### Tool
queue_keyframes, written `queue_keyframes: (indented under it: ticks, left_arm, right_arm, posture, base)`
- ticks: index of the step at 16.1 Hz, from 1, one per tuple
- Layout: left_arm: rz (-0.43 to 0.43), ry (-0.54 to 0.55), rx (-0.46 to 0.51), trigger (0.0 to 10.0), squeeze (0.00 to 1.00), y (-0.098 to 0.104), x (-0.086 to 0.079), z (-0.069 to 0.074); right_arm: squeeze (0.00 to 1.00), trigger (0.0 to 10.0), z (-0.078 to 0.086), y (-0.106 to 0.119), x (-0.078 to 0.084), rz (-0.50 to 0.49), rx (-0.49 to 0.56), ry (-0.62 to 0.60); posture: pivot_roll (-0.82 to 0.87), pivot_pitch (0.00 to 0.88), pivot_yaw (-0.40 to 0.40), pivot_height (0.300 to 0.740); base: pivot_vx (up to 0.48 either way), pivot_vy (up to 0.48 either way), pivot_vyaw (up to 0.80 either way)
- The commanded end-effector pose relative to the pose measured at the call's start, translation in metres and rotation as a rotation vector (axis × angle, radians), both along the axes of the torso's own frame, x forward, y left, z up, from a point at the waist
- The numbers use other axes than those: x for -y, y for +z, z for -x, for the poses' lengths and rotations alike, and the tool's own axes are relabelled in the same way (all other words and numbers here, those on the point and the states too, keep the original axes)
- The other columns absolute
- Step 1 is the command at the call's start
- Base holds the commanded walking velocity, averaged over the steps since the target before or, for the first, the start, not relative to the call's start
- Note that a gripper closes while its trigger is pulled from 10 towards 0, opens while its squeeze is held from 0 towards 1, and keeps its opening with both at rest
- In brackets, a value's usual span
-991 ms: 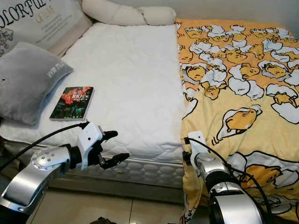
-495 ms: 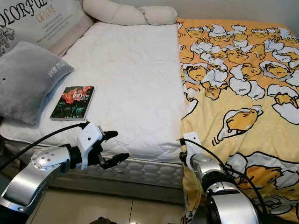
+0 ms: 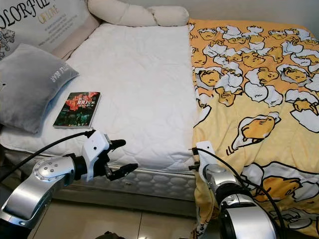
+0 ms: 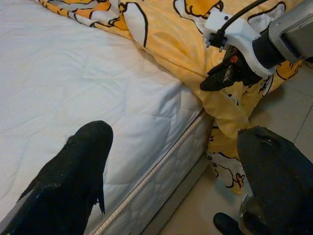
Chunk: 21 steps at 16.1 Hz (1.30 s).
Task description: Clean up the room
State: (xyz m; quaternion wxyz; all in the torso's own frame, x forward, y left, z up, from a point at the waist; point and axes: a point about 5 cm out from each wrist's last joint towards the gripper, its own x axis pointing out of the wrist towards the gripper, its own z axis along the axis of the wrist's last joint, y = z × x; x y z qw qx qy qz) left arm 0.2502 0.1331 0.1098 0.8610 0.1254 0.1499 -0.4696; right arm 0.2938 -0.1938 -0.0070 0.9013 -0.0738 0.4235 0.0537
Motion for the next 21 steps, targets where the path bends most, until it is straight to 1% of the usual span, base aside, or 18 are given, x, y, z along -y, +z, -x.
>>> queue_keyframes:
  ticks: [1,3,4,6,7,8,9,11,12,13,14,15,16,17,18,19,20,21]
  left_arm:
    - [-0.016,-0.013,0.017,10.0,0.0,0.003,0.0,-0.002]
    - [-0.015,-0.005,0.025,10.0,0.0,0.004,-0.001,-0.003]
    - [-0.015,0.001,0.026,10.0,0.0,0.003,-0.002,-0.003]
    - [-0.016,0.001,0.025,10.0,0.0,0.002,-0.002,-0.002]
    - [-0.015,0.001,0.026,10.0,0.0,0.001,-0.002,-0.002]
    - [-0.014,0.001,0.026,10.0,0.0,0.001,-0.002,-0.002]
    - [-0.011,0.0,0.032,10.0,0.0,0.002,-0.001,-0.003]
    - [-0.01,0.0,0.038,10.0,0.0,0.003,-0.001,-0.004]
    - [-0.008,-0.001,0.043,10.0,0.0,0.003,-0.001,-0.005]
    - [-0.008,-0.001,0.044,10.0,0.0,0.003,0.0,-0.005]
    - [-0.008,-0.001,0.044,10.0,0.0,0.003,0.0,-0.005]
    - [-0.005,-0.005,0.047,10.0,0.0,0.002,0.002,-0.005]
    - [-0.005,-0.005,0.047,10.0,0.0,0.002,0.002,-0.005]
    - [-0.004,-0.008,0.049,10.0,0.0,0.002,0.003,-0.006]
    - [-0.003,-0.013,0.052,10.0,0.0,0.002,0.003,-0.007]
    - [-0.004,-0.014,0.053,10.0,0.0,0.003,0.003,-0.007]
    - [-0.006,-0.015,0.055,10.0,0.0,0.003,0.003,-0.008]
    - [-0.008,-0.015,0.055,10.0,0.0,0.003,0.002,-0.008]
  right_arm:
    - [0.0,0.0,0.003,-0.001,0.006,-0.014,0.002,-0.01]
    - [0.0,0.0,0.001,0.004,0.01,-0.071,0.029,0.005]
    - [0.0,0.0,0.002,0.01,0.011,-0.19,0.056,0.057]
    - [0.0,0.0,0.008,0.011,0.012,-0.21,0.04,0.128]
    - [0.0,0.0,0.014,0.014,0.017,-0.213,0.036,0.155]
    - [0.0,0.0,0.017,0.015,0.02,-0.214,0.037,0.161]
    - [0.0,0.0,0.023,0.023,0.024,-0.239,0.04,0.182]
    - [0.0,0.0,0.03,0.032,0.024,-0.281,0.034,0.218]
    - [0.0,0.0,0.042,0.043,0.024,-0.335,0.01,0.285]
    - [0.0,0.0,0.048,0.046,0.024,-0.346,-0.006,0.307]
    - [0.0,0.0,0.052,0.048,0.025,-0.348,-0.018,0.318]
    - [0.0,0.0,0.062,0.047,0.028,-0.357,-0.047,0.315]
    - [0.0,0.0,0.062,0.047,0.028,-0.357,-0.047,0.315]
    - [0.0,0.0,0.068,0.047,0.026,-0.367,-0.064,0.328]
    - [0.0,0.0,0.075,0.045,0.016,-0.385,-0.086,0.361]
    - [0.0,0.0,0.076,0.046,0.012,-0.391,-0.09,0.374]
    - [0.0,0.0,0.076,0.049,0.003,-0.411,-0.083,0.386]
    - [0.0,0.0,0.073,0.05,-0.003,-0.422,-0.057,0.375]
  posture:
    - [-0.02,0.0,0.031,0.74]
    - [-0.02,0.0,0.025,0.74]
    - [-0.03,0.0,0.024,0.74]
    - [-0.03,0.0,0.023,0.74]
    - [-0.04,0.0,0.022,0.74]
    - [-0.04,0.0,0.022,0.74]
    - [-0.04,0.0,0.019,0.74]
    - [-0.04,0.0,0.019,0.74]
    - [-0.05,0.0,0.018,0.74]
    - [-0.05,0.0,0.02,0.74]
    - [-0.05,0.0,0.02,0.74]
    - [-0.05,0.0,0.023,0.74]
    - [-0.05,0.0,0.023,0.74]
    - [-0.05,0.0,0.024,0.74]
    - [-0.05,0.0,0.027,0.74]
    - [-0.05,0.0,0.028,0.74]
    - [-0.05,0.0,0.029,0.74]
    - [-0.05,0.0,0.03,0.74]
  base:
    - [0.0,0.0,0.0]
    - [0.0,0.0,0.0]
    - [0.0,0.0,0.0]
    - [0.0,0.0,0.0]
    - [0.0,0.0,0.0]
    - [0.0,0.0,0.0]
    - [0.0,0.0,0.0]
    - [0.0,0.0,0.0]
    - [0.0,0.0,0.0]
    - [0.0,0.0,0.0]
    - [0.0,0.0,0.0]
    - [0.0,0.0,0.0]
    - [0.0,0.0,0.0]
    - [0.0,0.0,0.0]
    - [0.0,0.0,0.0]
    - [0.0,0.0,0.0]
    - [0.0,0.0,0.0]
    - [0.0,0.0,0.0]
